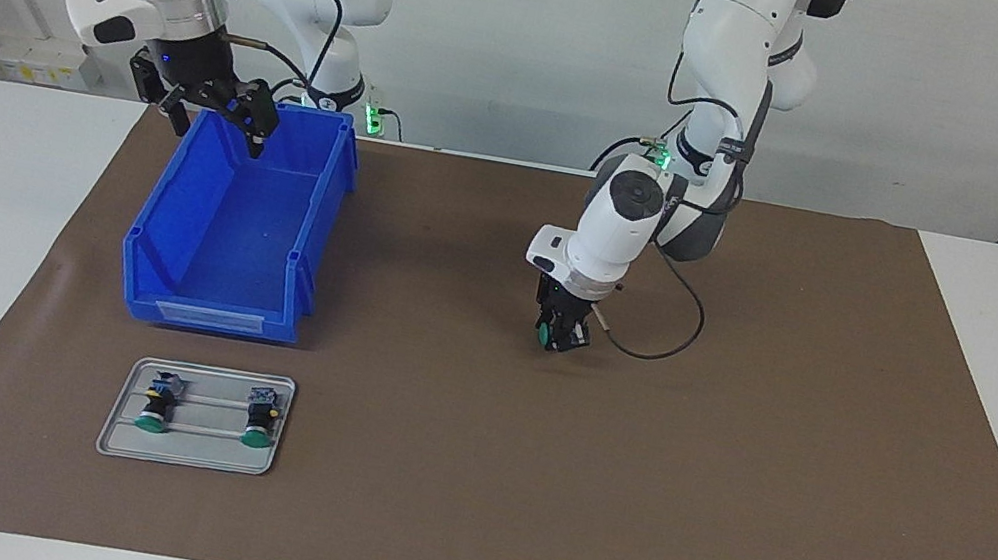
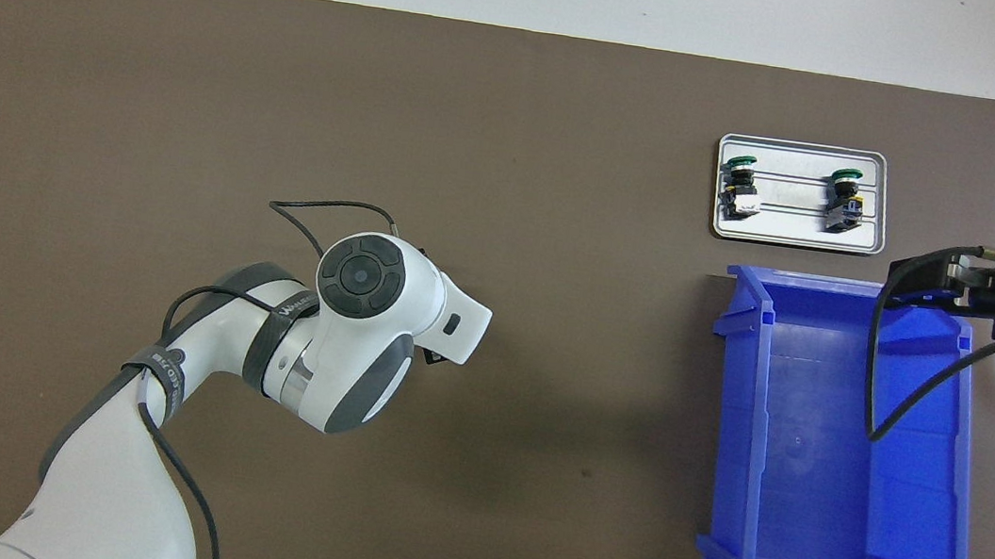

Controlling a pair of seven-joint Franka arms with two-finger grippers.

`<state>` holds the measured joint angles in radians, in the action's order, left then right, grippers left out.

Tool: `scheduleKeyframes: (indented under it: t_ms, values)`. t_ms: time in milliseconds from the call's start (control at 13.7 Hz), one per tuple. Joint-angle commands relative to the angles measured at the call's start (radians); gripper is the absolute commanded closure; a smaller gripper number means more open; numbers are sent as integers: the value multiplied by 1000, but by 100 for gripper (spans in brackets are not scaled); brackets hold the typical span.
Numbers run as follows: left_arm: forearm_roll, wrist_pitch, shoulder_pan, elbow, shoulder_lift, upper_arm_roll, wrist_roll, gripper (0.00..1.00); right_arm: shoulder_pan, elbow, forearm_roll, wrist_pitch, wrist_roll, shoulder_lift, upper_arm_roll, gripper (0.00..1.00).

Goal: Place and press button with both arms
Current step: 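Swing the held item with the left gripper toward the left arm's side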

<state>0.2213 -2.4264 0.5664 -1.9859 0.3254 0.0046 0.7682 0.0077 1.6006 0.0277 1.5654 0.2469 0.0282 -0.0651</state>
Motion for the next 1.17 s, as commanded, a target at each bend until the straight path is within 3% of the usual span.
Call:
scheduleKeyframes:
  t_ms: [0,586,1099]
  values:
    - [112,119,-72,68,-6,-12,98,100,-6,33,-14,19,5,27,-1,0]
    - [488,299,-287,75,-80,-9,469,100,-6,33,-14,19,5,27,-2,0]
    - [637,403,-451,55,-98,-9,670,100,-6,33,-14,19,5,27,-2,0]
